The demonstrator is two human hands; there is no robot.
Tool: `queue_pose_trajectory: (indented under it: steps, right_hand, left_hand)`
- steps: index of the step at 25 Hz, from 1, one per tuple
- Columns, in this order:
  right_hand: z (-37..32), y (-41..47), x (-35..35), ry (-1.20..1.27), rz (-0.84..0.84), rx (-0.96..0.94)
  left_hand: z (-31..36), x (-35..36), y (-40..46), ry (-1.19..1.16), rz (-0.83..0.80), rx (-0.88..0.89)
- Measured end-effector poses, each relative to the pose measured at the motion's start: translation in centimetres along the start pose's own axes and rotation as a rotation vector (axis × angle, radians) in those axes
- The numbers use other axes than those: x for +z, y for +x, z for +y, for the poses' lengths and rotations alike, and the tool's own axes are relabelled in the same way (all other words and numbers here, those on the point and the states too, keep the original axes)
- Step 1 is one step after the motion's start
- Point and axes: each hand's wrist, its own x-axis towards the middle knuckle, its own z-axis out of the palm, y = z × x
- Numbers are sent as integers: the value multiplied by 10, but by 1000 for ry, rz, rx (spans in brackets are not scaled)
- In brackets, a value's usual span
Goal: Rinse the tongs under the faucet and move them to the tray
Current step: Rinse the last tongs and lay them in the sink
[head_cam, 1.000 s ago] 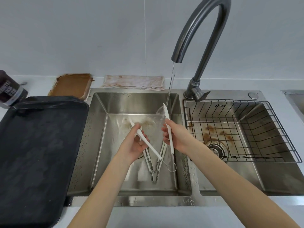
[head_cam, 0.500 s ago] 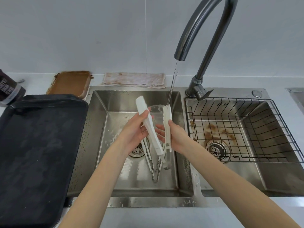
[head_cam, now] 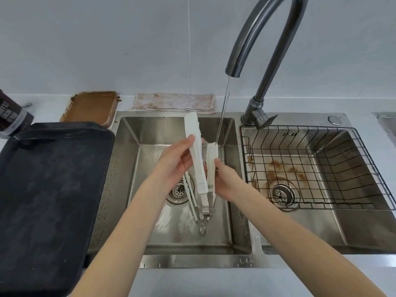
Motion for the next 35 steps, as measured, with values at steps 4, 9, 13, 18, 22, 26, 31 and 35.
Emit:
queue_pose_trajectory:
  steps: [4,9,13,18,22,26,31,35]
  right_hand:
    - [-2,3,-9,47,31,-12]
    - [-21,6,-8,101,58,-145]
    - [-32,6,5,223,24,-126]
    - [-43,9,20,182,2,-116]
    - [-46,9,21,170,6,-96]
    - [-38,5,10,160,9,-110]
    - [-37,0,3,76,123,-103]
    - [-50,1,10,-91,185,-136]
  left_hand:
    - [1,-4,-1,-83,64,-42]
    - [-3,-21,-2,-289,146,-109]
    - [-16,-31,0,-414,203,-186]
    - [-32,-34,5,-548,236,-299]
    - [-36,-33,12,-565,247,-309]
    - [-40,-31,14,-496,247,-323]
    - [-48,-26,13,-431,246,-353]
    - [-44,-23,13,-425,238,-325]
